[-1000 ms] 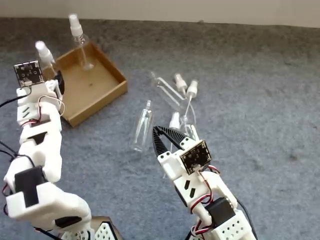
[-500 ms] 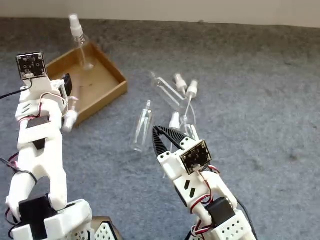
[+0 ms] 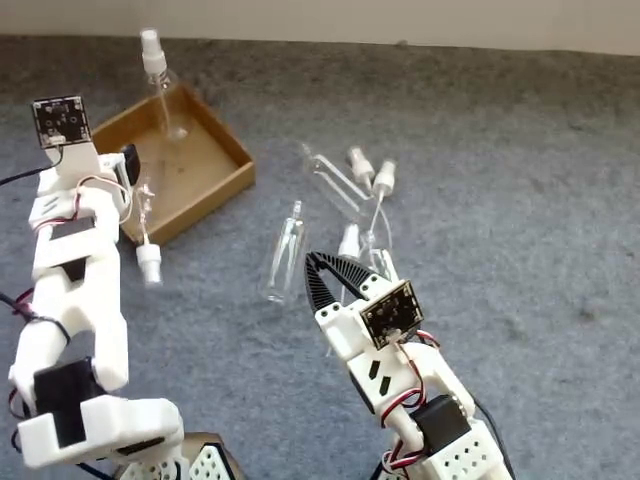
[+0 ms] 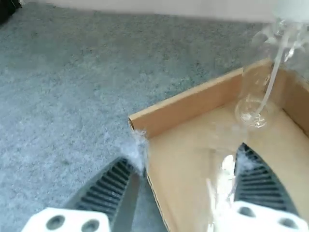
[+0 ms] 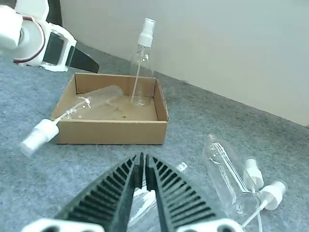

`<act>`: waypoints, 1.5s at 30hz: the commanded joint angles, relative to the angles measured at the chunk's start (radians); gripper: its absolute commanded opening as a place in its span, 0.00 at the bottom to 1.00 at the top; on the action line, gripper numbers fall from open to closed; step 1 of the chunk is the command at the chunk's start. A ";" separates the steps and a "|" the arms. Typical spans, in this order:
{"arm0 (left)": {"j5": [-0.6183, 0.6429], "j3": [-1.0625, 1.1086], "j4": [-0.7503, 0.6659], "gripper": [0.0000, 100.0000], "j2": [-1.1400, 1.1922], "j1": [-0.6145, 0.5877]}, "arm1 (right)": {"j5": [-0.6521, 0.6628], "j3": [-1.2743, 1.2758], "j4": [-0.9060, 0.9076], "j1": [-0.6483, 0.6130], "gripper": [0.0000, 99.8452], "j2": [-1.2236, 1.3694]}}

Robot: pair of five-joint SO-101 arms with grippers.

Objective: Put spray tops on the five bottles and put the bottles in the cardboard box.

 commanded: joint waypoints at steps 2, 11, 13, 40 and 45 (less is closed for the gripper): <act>-0.009 0.056 0.003 0.24 -0.094 0.001 | 0.009 0.131 0.007 0.013 0.01 -0.008; -0.086 -0.019 0.238 0.24 -0.094 0.076 | 0.009 0.131 0.007 0.013 0.01 -0.008; -0.041 -0.091 0.356 0.24 -0.093 0.079 | 0.009 0.131 0.007 0.013 0.01 -0.008; -0.015 -0.661 0.801 0.24 0.314 0.116 | 0.009 0.131 0.007 0.013 0.01 -0.008; -0.015 -0.779 0.841 0.24 0.446 0.111 | 0.009 0.131 0.007 0.013 0.01 -0.008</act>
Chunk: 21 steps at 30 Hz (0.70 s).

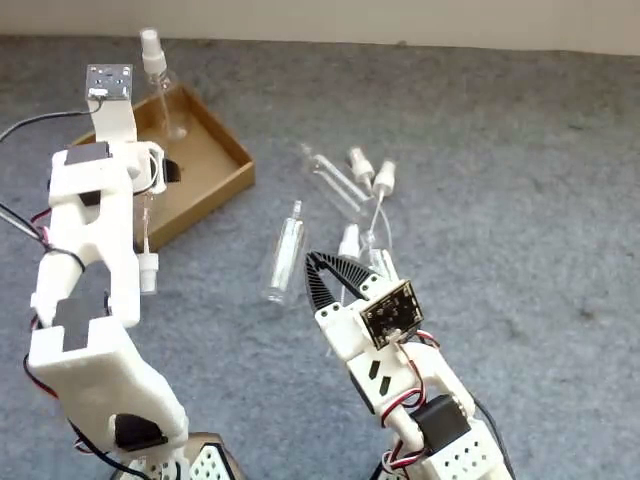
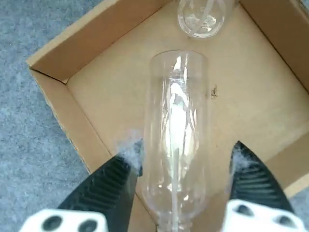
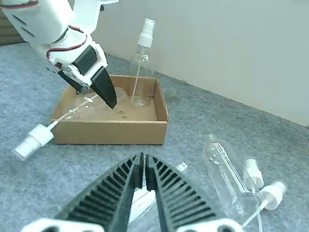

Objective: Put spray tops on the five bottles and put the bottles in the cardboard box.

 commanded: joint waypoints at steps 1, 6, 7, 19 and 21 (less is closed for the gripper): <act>0.000 -0.120 0.043 0.24 0.051 -0.008 | 0.009 0.131 0.007 0.013 0.01 -0.008; 0.000 -0.214 0.117 0.24 0.134 -0.008 | 0.009 0.131 0.007 0.013 0.01 -0.008; 0.000 -0.228 0.130 0.24 0.143 -0.008 | 0.009 0.131 0.007 0.013 0.01 -0.008; 0.000 -0.245 0.166 0.08 0.153 -0.004 | 0.009 0.131 0.007 0.013 0.01 -0.008; 0.000 -0.243 0.167 0.08 0.153 -0.002 | 0.009 0.131 0.007 0.013 0.01 -0.008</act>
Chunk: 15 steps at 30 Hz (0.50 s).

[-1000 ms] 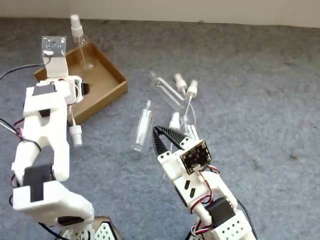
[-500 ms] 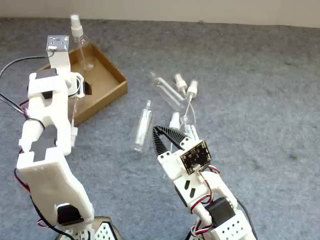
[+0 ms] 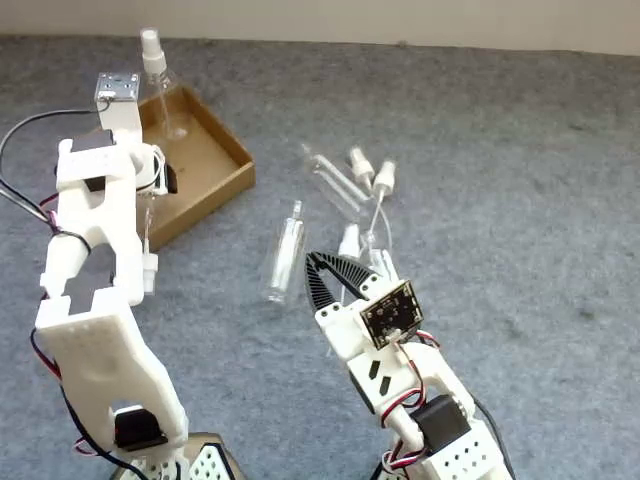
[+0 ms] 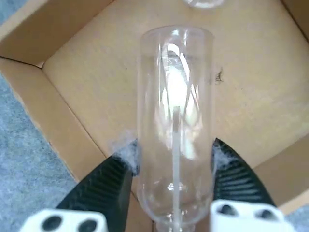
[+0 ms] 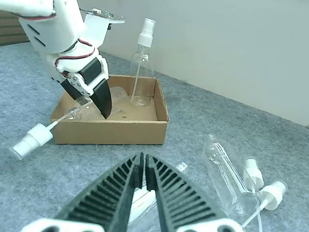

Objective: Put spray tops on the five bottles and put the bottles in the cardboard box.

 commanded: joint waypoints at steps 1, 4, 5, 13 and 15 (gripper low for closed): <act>0.000 -0.053 0.011 0.08 -0.018 -0.002 | 0.009 0.131 0.007 0.013 0.01 -0.008; 0.000 -0.053 0.011 0.08 -0.019 -0.002 | 0.009 0.131 0.007 0.013 0.01 -0.008; 0.000 -0.051 0.011 0.08 -0.019 -0.002 | 0.009 0.131 0.007 0.013 0.01 -0.008; 0.005 -0.113 0.161 0.08 -0.073 0.051 | 0.009 0.133 0.007 0.013 0.01 -0.008; 0.006 -0.108 0.169 0.08 -0.105 0.068 | 0.009 0.133 0.007 0.013 0.01 -0.008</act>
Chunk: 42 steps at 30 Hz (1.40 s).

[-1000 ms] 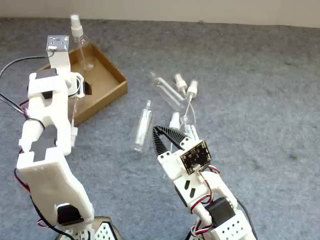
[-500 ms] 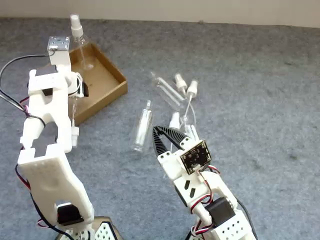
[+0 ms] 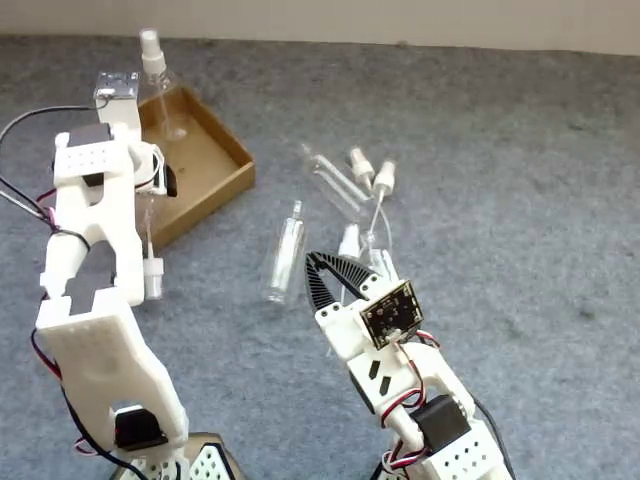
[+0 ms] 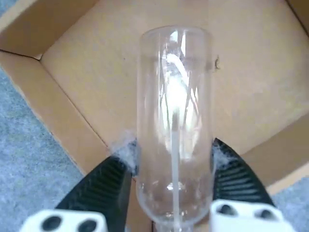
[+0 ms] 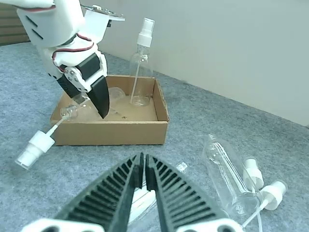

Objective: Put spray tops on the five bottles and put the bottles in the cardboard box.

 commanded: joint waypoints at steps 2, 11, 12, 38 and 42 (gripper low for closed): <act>0.006 -0.050 0.035 0.08 -0.113 0.053 | 0.009 0.133 0.007 0.015 0.01 -0.008; 0.006 -0.051 0.124 0.08 -0.191 0.079 | 0.009 0.133 0.007 0.015 0.01 -0.008; 0.006 -0.050 0.132 0.08 -0.202 0.087 | 0.009 0.133 0.007 0.015 0.01 -0.008; 0.091 -0.047 0.259 0.08 -0.283 0.469 | 0.009 0.131 0.002 0.084 0.01 -0.018; 0.175 0.004 0.219 0.08 -0.283 0.532 | 0.009 0.131 0.001 0.096 0.01 -0.018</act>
